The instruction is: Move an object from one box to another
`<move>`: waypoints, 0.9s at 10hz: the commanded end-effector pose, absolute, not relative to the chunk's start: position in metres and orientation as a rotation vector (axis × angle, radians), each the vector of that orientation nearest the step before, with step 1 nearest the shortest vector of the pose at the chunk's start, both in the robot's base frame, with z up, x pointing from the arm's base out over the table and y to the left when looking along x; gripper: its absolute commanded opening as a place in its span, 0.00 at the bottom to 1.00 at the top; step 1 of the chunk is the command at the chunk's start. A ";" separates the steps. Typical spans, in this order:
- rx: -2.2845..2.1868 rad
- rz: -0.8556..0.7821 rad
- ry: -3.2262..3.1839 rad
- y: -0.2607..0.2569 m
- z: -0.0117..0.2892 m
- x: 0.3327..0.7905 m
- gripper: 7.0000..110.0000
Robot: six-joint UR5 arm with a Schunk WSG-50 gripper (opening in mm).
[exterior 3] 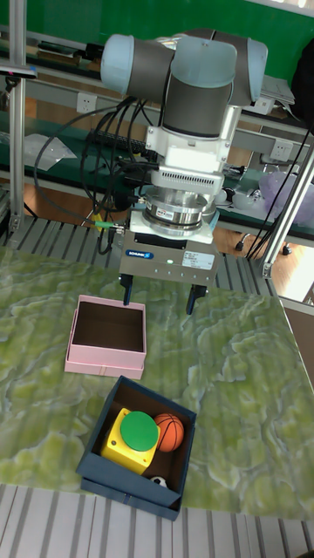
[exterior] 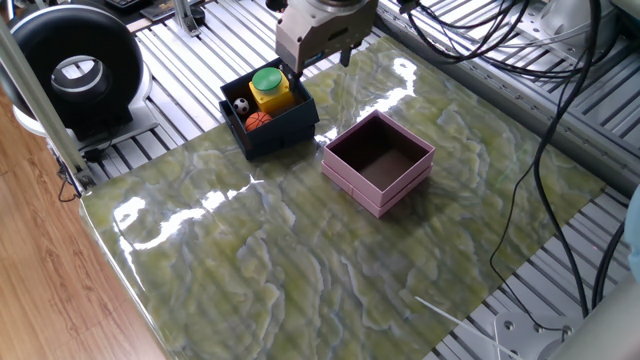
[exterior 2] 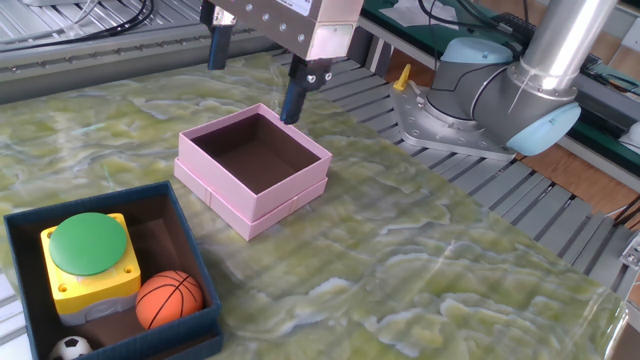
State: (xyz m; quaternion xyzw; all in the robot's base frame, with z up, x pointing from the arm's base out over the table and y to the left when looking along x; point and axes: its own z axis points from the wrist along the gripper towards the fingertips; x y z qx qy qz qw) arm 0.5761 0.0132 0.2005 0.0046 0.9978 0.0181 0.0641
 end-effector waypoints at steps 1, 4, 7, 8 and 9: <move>0.026 0.079 2.986 0.017 0.203 0.582 0.00; 0.026 0.076 2.986 0.017 0.202 0.582 0.00; 0.027 0.072 2.988 0.016 0.202 0.582 0.00; 0.027 0.070 2.988 0.016 0.202 0.582 0.00; 0.027 0.070 2.989 0.016 0.202 0.582 0.00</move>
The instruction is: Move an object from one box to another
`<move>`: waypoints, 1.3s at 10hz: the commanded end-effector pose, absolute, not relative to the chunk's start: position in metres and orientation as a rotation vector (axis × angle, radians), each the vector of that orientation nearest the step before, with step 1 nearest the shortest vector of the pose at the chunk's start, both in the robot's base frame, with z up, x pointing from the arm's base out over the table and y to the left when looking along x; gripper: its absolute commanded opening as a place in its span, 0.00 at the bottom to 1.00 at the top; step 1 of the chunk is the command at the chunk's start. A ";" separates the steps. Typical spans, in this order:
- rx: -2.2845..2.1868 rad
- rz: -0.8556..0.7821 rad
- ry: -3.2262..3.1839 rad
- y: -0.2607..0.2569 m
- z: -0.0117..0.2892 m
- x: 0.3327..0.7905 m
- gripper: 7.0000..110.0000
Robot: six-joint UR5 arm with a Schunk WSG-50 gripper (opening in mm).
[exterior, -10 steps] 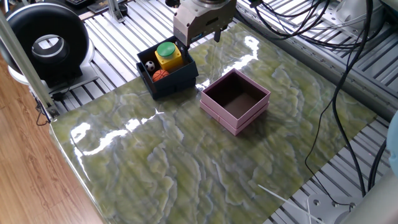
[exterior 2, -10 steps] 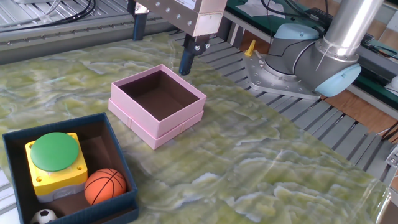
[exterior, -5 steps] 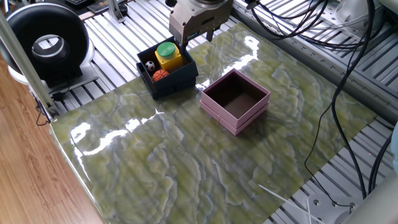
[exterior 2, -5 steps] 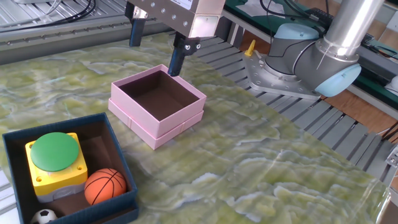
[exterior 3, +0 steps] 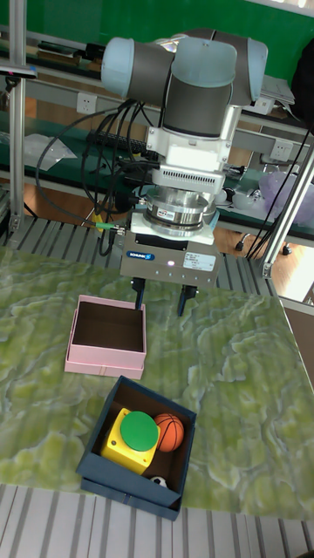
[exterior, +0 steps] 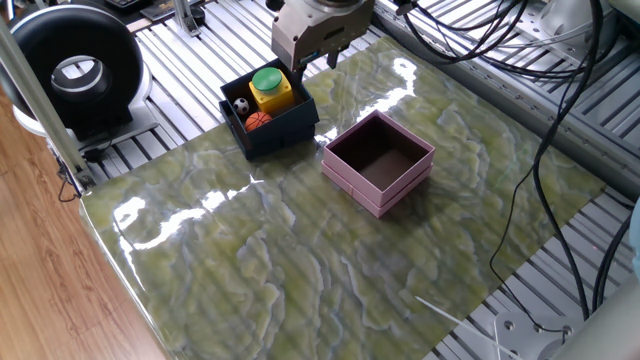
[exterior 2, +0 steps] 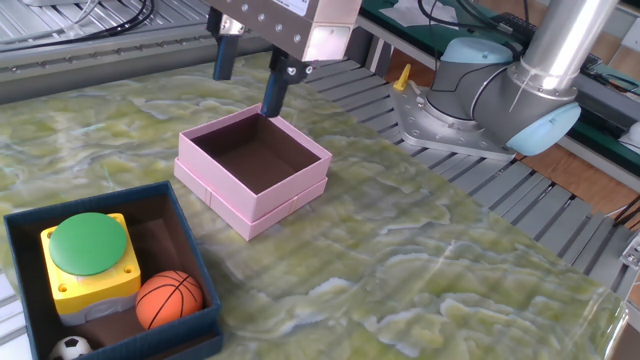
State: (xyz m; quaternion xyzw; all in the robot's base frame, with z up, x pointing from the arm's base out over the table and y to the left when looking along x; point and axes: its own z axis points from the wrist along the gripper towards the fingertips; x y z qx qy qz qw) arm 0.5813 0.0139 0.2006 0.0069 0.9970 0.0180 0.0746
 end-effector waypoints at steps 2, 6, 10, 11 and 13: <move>0.027 0.067 2.989 0.015 0.202 0.582 0.00; 0.049 0.019 3.000 0.009 0.200 0.579 0.00; 0.018 0.010 3.001 0.007 0.200 0.579 0.00; -0.061 -0.012 3.004 0.005 0.201 0.578 0.00; -0.195 -0.015 3.021 0.005 0.202 0.572 0.57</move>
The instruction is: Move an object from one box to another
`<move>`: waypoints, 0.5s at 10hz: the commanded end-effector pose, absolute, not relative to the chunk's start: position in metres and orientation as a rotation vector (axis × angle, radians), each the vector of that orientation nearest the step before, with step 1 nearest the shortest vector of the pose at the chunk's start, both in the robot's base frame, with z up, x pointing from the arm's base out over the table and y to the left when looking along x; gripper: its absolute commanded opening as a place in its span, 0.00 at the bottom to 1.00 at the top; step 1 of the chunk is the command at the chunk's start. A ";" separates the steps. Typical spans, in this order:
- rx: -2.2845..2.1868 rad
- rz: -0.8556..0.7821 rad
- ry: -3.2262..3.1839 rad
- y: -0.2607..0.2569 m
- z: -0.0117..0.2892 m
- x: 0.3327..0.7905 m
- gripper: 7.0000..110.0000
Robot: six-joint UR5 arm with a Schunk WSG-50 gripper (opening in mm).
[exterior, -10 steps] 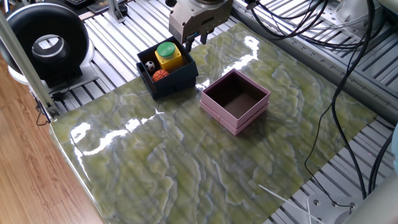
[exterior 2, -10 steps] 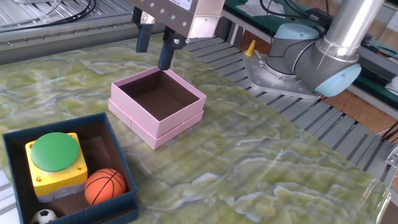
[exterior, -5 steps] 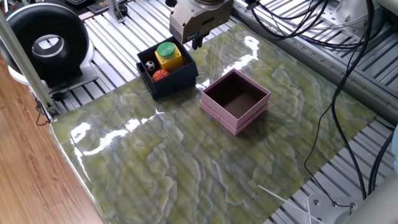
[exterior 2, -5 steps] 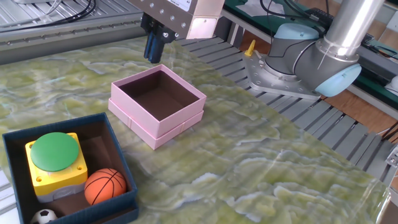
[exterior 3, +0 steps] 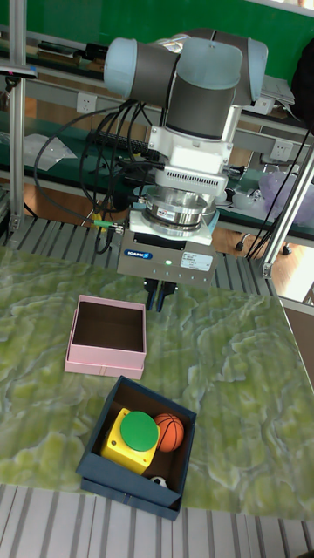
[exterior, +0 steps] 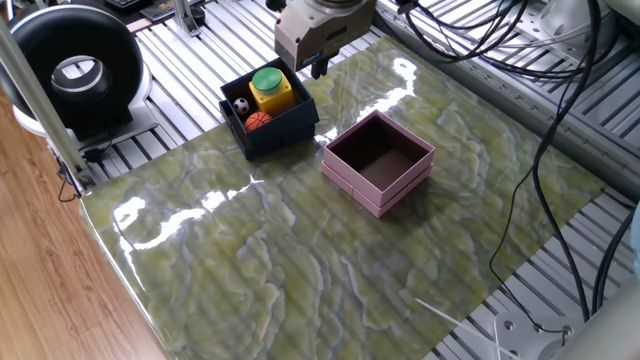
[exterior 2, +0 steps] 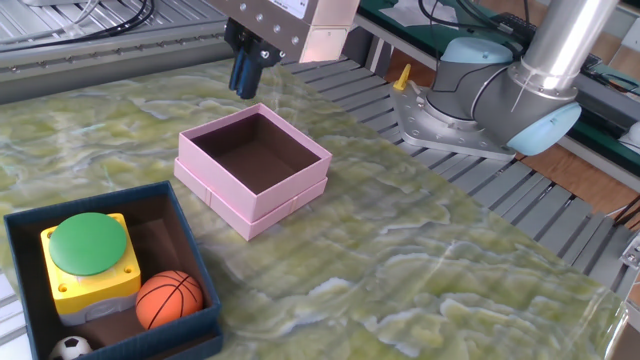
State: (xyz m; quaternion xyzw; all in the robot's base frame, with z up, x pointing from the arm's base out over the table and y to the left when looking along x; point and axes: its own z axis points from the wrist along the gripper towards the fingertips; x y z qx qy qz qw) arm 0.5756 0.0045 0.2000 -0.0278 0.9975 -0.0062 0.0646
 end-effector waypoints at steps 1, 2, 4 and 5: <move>-0.200 -0.005 3.021 0.007 0.203 0.571 0.57; -0.176 0.003 3.019 0.008 0.204 0.571 0.57; -0.157 -0.002 3.002 0.007 0.204 0.576 0.57; -0.131 -0.001 3.003 0.007 0.203 0.576 0.57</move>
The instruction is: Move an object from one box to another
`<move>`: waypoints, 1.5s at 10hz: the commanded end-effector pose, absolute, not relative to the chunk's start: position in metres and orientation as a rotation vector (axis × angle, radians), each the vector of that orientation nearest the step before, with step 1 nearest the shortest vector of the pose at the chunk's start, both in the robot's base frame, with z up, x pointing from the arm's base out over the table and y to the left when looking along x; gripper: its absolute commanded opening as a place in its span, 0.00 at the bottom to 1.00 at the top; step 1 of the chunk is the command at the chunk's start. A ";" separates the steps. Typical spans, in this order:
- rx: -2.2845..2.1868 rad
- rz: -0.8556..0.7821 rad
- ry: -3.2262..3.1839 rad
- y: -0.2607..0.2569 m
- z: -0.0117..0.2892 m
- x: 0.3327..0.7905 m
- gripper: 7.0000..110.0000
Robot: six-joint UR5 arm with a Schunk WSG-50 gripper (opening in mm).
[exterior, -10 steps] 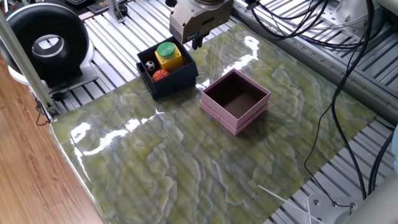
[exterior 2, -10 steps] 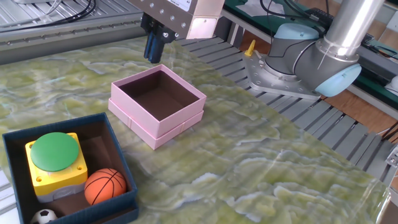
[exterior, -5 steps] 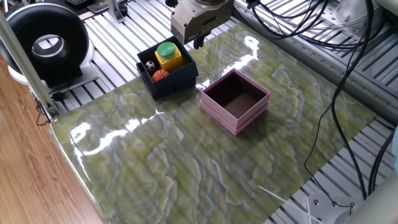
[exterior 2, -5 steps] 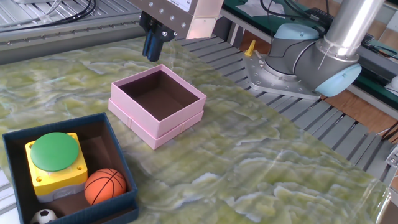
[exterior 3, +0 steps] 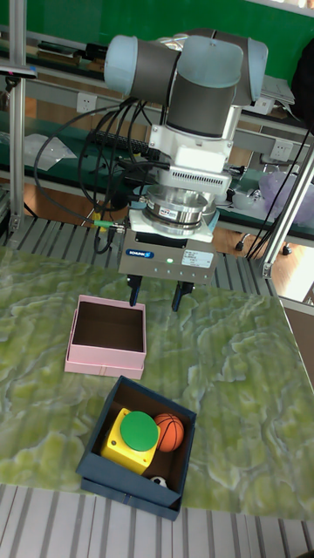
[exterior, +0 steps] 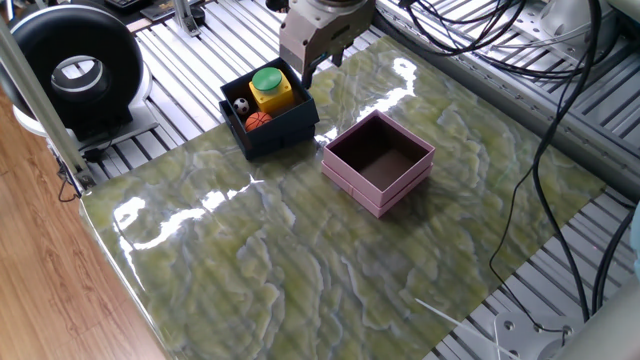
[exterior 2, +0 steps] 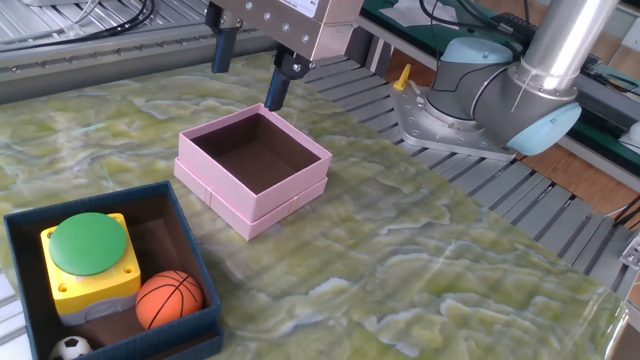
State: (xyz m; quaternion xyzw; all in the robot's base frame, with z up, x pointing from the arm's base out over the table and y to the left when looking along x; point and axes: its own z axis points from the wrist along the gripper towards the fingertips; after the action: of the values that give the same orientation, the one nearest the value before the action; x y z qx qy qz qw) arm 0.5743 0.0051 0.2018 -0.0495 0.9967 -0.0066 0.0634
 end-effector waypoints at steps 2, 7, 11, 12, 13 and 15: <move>-0.083 -0.004 3.000 0.006 0.200 0.579 0.57; -0.063 0.000 3.022 0.006 0.203 0.572 0.36; -0.081 0.036 3.018 0.013 0.196 0.575 0.15; -0.086 0.040 3.024 0.013 0.198 0.573 0.15; -0.110 0.043 3.046 0.013 0.198 0.567 0.15; -0.203 0.022 3.057 0.011 0.189 0.566 0.15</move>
State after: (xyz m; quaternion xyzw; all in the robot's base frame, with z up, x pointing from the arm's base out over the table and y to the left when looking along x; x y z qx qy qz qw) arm 0.5686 0.0098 0.1941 -0.0436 0.9979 0.0042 0.0478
